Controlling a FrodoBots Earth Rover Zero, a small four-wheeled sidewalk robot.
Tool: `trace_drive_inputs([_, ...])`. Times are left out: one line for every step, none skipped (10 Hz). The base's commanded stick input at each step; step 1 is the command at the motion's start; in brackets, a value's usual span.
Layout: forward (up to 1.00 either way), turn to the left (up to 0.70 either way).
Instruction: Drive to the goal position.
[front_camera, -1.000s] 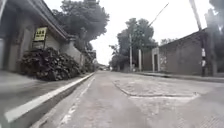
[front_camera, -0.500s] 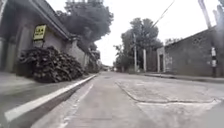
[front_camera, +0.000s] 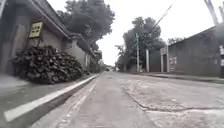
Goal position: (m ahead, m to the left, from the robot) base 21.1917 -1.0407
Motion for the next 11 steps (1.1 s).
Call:
trace_drive_inputs([0.7, -0.34])
trace_drive_inputs([0.7, -0.28])
trace_drive_inputs([0.7, 0.0])
trace_drive_inputs([0.7, 0.0])
trace_drive_inputs([0.7, 0.0])
trace_drive_inputs([0.7, 0.0])
trace_drive_inputs([0.7, 0.0])
trace_drive_inputs([0.7, 0.0])
trace_drive_inputs([0.7, 0.0])
trace_drive_inputs([0.7, 0.0])
trace_drive_inputs([0.7, 0.0])
